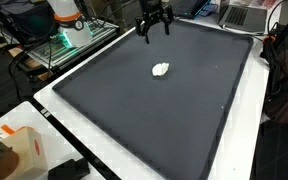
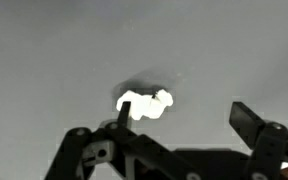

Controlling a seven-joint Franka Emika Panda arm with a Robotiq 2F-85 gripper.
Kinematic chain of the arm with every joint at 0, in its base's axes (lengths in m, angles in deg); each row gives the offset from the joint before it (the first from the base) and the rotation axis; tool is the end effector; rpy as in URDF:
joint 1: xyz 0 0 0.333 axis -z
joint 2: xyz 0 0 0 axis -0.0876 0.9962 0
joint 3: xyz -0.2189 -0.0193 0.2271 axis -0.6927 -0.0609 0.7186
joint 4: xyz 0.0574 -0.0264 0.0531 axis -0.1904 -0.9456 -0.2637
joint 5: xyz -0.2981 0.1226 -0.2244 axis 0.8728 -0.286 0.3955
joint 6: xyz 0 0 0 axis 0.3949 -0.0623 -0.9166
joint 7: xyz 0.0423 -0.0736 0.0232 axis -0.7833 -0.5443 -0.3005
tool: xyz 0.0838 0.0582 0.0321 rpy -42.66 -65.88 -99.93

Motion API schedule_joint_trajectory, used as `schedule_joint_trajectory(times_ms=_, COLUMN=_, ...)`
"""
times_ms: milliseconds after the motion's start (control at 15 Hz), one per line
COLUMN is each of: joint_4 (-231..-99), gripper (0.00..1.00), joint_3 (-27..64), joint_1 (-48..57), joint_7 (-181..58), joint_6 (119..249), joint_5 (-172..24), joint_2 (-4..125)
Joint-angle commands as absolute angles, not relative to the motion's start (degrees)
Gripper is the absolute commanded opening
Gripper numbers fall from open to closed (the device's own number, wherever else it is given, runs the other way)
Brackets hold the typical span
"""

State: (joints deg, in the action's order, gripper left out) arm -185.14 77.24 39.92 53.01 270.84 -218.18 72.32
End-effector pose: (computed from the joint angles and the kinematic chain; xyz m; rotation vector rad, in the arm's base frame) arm 0.4712 0.0586 0.2980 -2.9334 0.7456 -0.3597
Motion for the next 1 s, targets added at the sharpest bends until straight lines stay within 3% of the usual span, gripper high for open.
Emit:
schedule_joint_trajectory(times_ms=0, joint_4=-186.0, gripper=1.00, joint_3=68.1, joint_1=32.3, joint_7=48.2, joint_6=265.7, joint_5=-215.5, joint_2=66.3)
schedule_joint_trajectory(times_ms=200, joint_4=-188.1, gripper=1.00, joint_3=59.2, joint_1=23.7, joint_7=41.8, joint_6=263.6, joint_5=-211.4, joint_2=61.7)
schedule_joint_trajectory(times_ms=400, joint_4=-190.8, gripper=1.00, joint_3=60.7, joint_1=21.6, joint_7=41.9, joint_6=267.3, joint_5=-212.9, joint_2=59.9)
schedule_joint_trajectory(times_ms=533, joint_4=-193.1, gripper=1.00, joint_3=55.8, joint_1=14.9, joint_7=41.9, joint_6=266.8, joint_5=-213.9, joint_2=56.3)
schedule_joint_trajectory(times_ms=600, joint_4=-194.5, gripper=1.00, joint_3=59.6, joint_1=17.1, joint_7=42.1, joint_6=267.5, joint_5=-213.1, joint_2=55.7)
schedule_joint_trajectory(times_ms=933, joint_4=-190.3, gripper=1.00, joint_3=58.7, joint_1=17.2, joint_7=43.4, joint_6=267.6, joint_5=-213.7, joint_2=59.1)
